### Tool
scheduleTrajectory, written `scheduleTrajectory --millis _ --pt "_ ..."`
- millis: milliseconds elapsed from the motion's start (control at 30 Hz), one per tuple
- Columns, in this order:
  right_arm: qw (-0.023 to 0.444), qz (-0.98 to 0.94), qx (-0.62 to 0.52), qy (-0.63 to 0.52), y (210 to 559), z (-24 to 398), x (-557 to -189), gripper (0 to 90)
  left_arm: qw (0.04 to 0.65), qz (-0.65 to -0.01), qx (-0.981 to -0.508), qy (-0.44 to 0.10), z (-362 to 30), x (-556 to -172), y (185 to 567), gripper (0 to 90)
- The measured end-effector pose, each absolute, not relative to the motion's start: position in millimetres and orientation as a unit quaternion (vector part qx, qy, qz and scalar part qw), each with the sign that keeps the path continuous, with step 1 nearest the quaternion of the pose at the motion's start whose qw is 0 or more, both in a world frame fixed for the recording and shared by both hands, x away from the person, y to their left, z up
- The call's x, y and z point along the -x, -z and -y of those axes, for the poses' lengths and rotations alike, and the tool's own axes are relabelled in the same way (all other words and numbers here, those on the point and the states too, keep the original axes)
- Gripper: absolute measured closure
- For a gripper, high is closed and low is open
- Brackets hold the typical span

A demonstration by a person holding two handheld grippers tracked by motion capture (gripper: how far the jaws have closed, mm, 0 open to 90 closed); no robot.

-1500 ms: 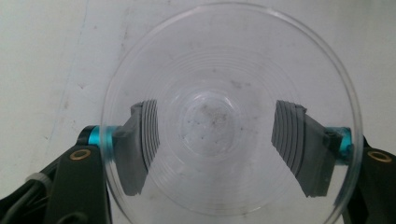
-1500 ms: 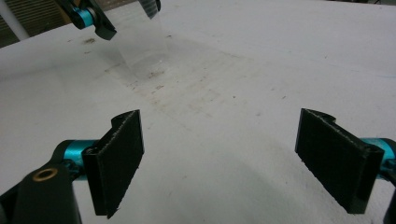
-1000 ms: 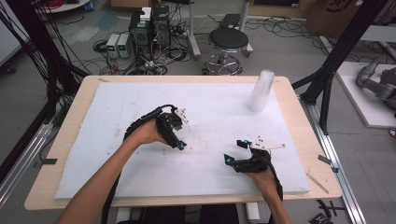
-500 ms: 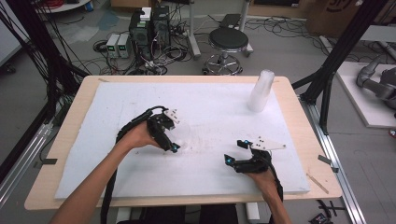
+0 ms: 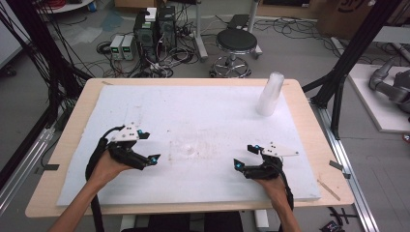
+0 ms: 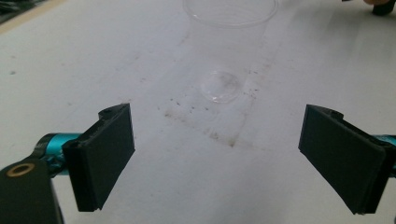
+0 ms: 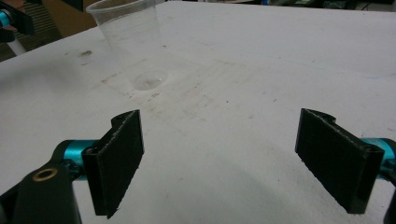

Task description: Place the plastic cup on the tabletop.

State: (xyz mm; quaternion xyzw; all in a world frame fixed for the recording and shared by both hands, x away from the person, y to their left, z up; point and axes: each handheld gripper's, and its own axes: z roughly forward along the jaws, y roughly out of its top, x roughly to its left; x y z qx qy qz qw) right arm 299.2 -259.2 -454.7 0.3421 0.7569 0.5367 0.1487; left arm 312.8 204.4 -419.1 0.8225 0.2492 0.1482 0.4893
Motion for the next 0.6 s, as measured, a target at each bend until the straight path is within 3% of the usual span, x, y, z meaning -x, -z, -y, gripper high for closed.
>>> scheduleTrajectory --millis 267,600 --pt "0.145 -0.756 -0.343 -0.538 455 260 -300 15.5 0.528 -0.314 -0.765 -0.194 -232 -293 447 10.5" --pt "0.141 -0.757 -0.349 -0.534 455 260 -302 15.5 0.542 -0.337 -0.739 -0.216 -244 -284 461 10.5"
